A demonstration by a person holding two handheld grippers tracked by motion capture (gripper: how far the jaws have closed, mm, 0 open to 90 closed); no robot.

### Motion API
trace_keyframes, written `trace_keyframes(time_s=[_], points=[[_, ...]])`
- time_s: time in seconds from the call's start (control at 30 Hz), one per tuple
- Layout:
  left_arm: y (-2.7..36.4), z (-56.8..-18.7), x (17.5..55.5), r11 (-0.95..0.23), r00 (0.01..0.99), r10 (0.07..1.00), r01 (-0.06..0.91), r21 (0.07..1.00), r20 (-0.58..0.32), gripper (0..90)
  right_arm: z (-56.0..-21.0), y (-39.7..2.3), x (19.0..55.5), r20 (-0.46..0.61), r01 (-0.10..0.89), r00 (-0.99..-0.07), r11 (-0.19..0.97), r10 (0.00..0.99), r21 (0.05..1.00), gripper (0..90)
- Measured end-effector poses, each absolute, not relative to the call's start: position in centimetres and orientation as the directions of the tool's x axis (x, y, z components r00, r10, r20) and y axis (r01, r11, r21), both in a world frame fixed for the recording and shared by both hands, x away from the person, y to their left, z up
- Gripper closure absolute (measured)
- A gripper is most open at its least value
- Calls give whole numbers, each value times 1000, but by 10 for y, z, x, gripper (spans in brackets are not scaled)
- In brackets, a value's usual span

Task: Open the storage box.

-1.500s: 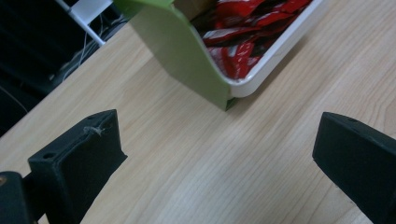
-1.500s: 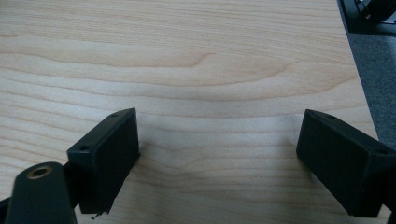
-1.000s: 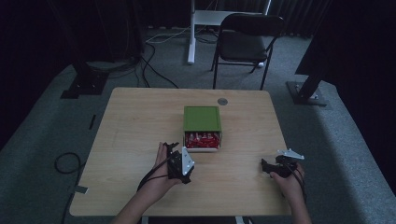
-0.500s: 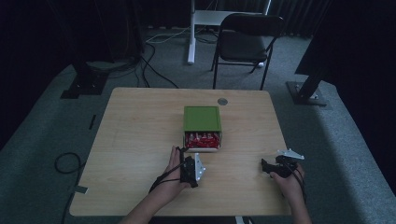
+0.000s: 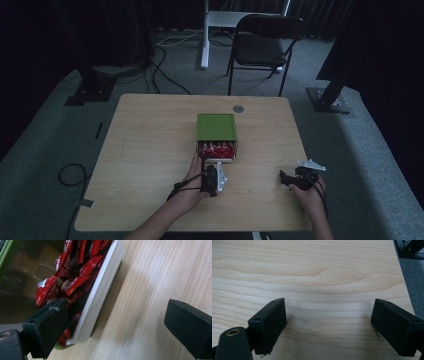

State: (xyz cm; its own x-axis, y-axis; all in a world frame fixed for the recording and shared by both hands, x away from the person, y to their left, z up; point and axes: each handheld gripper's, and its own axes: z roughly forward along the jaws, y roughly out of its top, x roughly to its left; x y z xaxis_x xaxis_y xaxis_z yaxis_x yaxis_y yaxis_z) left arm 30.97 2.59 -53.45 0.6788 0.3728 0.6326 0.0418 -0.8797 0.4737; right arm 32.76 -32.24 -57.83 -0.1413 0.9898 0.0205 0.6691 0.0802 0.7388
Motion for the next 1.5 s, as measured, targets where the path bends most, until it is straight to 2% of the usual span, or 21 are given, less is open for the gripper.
trace_keyframes(time_s=[0.17,0.3,0.5,0.63,0.73,1.03,1.17,1.33,1.5], points=[[26,-537,317,-902,665,338,26,432,666,74,-578,-322,328,20,669,-142,81,990,739,124],[24,-535,316,-921,653,298,4,390,696,132,-578,-322,328,20,669,-141,80,990,739,124],[23,-535,314,-922,654,294,1,388,697,158,-578,-322,328,20,669,-141,80,990,739,124],[22,-535,312,-937,648,266,-1,350,714,164,-578,-322,328,20,669,-141,80,990,739,124],[22,-535,311,-929,647,279,-6,370,710,175,-578,-322,328,20,669,-141,80,990,739,124],[20,-534,309,-946,646,248,0,325,722,176,-578,-322,328,20,669,-141,80,990,739,125],[22,-536,313,-939,667,261,8,344,698,208,-578,-322,328,20,669,-141,80,990,739,125],[22,-545,319,-951,665,232,1,310,709,214,-578,-322,328,20,669,-141,80,990,739,125],[22,-547,323,-944,669,247,1,331,701,219,-578,-322,328,21,669,-141,80,990,739,125]])
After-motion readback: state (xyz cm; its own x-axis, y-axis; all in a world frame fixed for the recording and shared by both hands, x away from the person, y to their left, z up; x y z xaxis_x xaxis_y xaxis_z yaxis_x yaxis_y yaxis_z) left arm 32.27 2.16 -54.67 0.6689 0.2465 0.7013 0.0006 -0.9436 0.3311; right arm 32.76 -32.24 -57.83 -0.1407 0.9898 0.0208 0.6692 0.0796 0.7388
